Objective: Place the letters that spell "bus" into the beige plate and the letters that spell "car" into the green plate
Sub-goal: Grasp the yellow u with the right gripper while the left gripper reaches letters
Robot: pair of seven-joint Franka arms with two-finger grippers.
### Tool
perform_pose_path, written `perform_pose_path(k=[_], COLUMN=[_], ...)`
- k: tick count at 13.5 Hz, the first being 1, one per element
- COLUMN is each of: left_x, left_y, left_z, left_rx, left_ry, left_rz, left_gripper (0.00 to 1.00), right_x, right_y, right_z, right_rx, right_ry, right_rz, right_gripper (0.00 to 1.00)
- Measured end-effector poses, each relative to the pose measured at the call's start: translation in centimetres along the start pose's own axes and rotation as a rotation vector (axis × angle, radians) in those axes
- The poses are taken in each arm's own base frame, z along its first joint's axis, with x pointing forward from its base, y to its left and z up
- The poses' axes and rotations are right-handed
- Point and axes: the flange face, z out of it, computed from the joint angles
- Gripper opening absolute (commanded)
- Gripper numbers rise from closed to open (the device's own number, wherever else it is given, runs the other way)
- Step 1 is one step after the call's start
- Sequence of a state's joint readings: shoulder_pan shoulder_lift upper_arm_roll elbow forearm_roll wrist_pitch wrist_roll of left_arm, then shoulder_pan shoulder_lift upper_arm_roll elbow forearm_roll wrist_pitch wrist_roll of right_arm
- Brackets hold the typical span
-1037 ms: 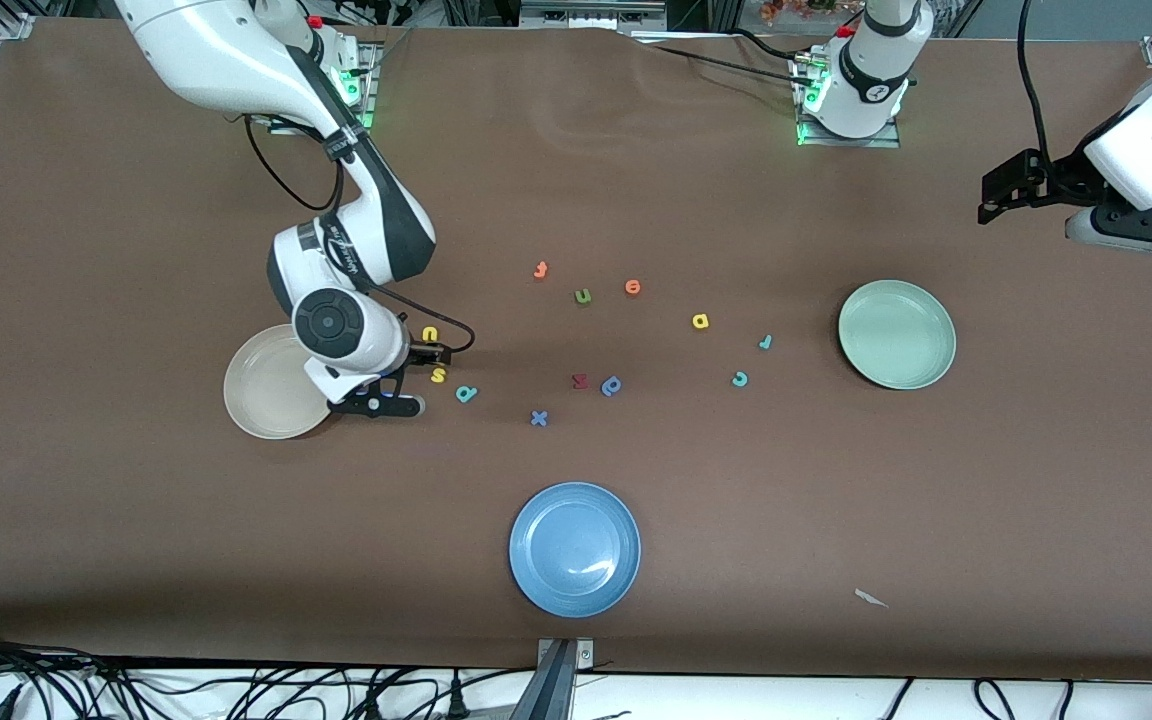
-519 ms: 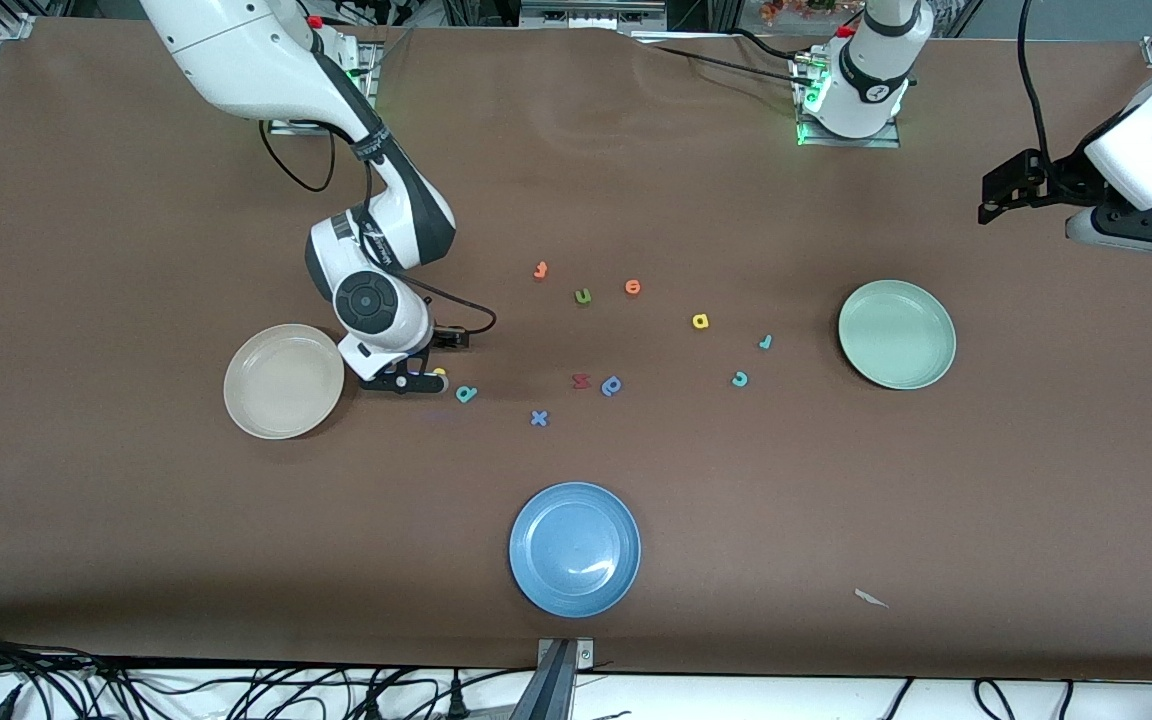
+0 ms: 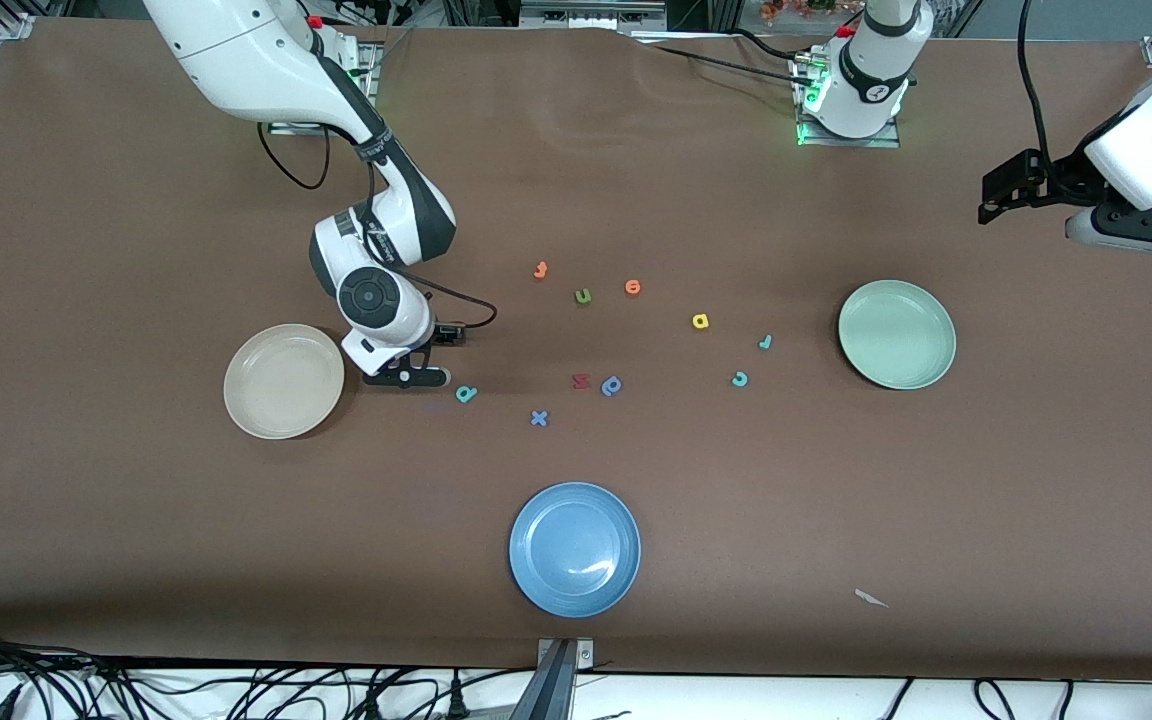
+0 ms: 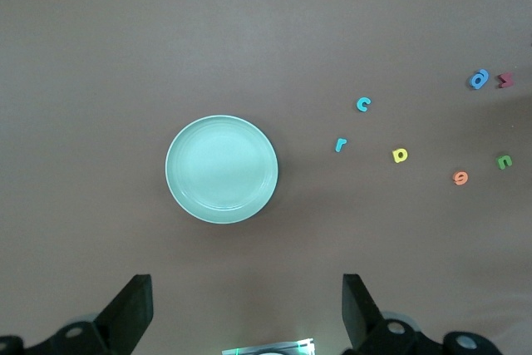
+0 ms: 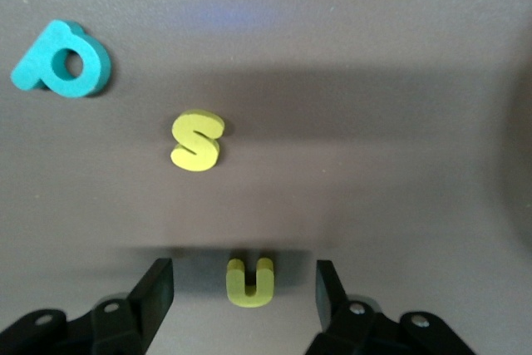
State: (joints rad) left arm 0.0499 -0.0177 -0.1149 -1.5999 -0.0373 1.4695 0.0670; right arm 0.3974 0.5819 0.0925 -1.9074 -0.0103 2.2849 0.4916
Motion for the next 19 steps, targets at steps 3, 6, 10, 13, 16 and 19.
perform_pose_path(k=[3,6,10,13,16,19], left_x=[0.1,0.6,0.9,1.8,2.9,3.0], left_y=[-0.1,-1.0,-1.1,-1.3,-2.6,-3.4], left_z=[0.2,1.0,1.2,3.5,7.5,9.8], left_rx=[0.002,0.021,0.022,0.019,0.010,0.005], left_ry=[-0.005,-0.022,-0.023,-0.071,-0.126,-0.160], left_rz=[-0.002,-0.014,-0.013,-0.013,-0.031,-0.045], left_gripper=[1.00,1.00,1.00,1.00,1.00,1.00], right_x=[-0.4,-0.5,-0.6,-0.8,-1.2,-1.1], right_y=[-0.3,-0.3,-0.2,-0.1,0.0,0.0], right_z=[0.1,0.3,0.5,0.6,0.4,0.3], right_rx=[0.001,0.003,0.010,0.009,0.007,0.013], right_ry=[-0.003,0.000,0.014,0.013,0.012,0.024], right_rz=[-0.006,-0.008,-0.026,-0.038,-0.068,-0.075], right_gripper=[0.67,0.65,0.65,0.64,0.58,0.58])
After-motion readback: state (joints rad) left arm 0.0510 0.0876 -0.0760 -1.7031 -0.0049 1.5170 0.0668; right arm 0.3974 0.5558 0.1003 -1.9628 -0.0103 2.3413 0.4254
